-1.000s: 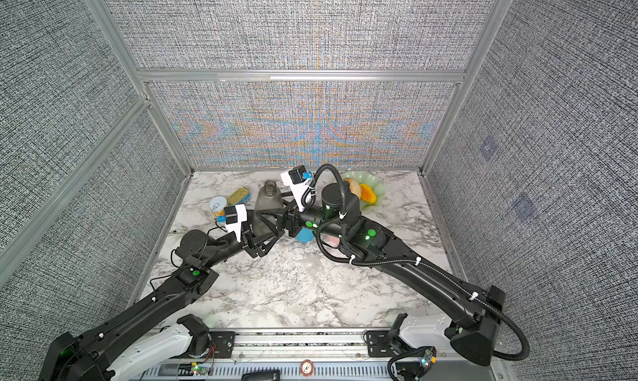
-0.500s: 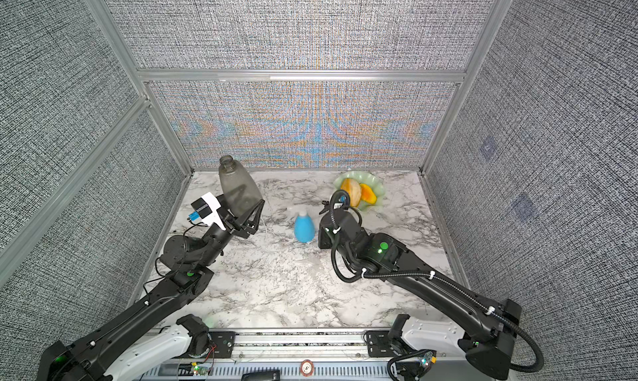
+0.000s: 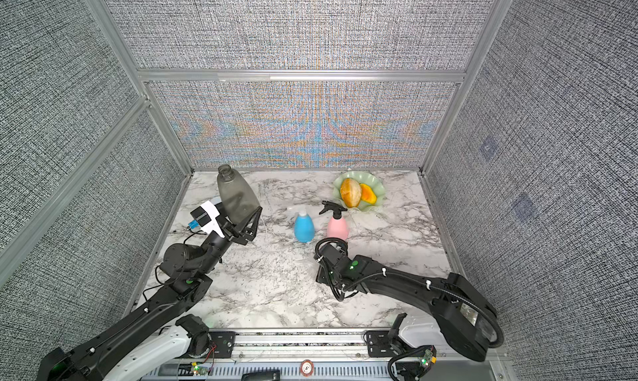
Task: Attach spray nozzles to spray bottles
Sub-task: Pick up the spray nozzle from the center of the board.
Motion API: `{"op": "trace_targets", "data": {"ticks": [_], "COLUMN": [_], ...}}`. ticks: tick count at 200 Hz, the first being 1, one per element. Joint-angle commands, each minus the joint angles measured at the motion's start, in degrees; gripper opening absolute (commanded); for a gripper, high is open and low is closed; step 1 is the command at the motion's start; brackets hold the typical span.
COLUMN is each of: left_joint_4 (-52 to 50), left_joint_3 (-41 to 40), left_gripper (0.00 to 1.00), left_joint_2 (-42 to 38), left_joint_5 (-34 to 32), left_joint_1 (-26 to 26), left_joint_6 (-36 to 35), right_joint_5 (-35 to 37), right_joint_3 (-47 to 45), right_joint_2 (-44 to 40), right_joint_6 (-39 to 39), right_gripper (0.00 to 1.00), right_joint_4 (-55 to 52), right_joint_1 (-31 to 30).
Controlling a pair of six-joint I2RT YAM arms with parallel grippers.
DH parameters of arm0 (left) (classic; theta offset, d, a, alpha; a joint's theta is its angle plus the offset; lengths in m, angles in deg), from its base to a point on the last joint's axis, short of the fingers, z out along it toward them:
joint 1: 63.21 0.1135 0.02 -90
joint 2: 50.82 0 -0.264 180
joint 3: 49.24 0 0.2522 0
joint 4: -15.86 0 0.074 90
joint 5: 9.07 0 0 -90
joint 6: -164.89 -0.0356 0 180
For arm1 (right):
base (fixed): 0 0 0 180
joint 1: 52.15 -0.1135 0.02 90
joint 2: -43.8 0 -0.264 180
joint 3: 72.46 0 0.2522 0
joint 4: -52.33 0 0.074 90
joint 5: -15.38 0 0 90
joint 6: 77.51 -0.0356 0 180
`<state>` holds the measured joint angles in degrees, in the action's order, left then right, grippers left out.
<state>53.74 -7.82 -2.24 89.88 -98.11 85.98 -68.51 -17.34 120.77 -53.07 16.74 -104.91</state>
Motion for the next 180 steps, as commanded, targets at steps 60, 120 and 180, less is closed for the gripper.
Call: {"op": "trace_targets", "data": {"ticks": [60,120,180], "left_joint_4": [1.2,1.2,1.3], "left_joint_3": [0.3,0.9,1.1], "left_gripper": [0.72,0.72,0.72], "left_joint_2": [1.1,1.7,1.8], "left_joint_5": [1.5,3.5,4.3], "left_joint_1": [0.0,0.0,0.0], "left_joint_6": [5.3,7.5,8.6], "right_joint_5": [-3.3,-6.0,-5.6], "right_joint_3": [3.2,5.4,3.6], "right_joint_2": [9.5,13.8,11.1], "right_joint_6": [-7.7,-7.4,-4.3], "right_gripper": [0.47,0.47,0.45], "right_joint_4": [10.4,7.9,3.9], "right_joint_1": [0.6,2.5,3.8]}}
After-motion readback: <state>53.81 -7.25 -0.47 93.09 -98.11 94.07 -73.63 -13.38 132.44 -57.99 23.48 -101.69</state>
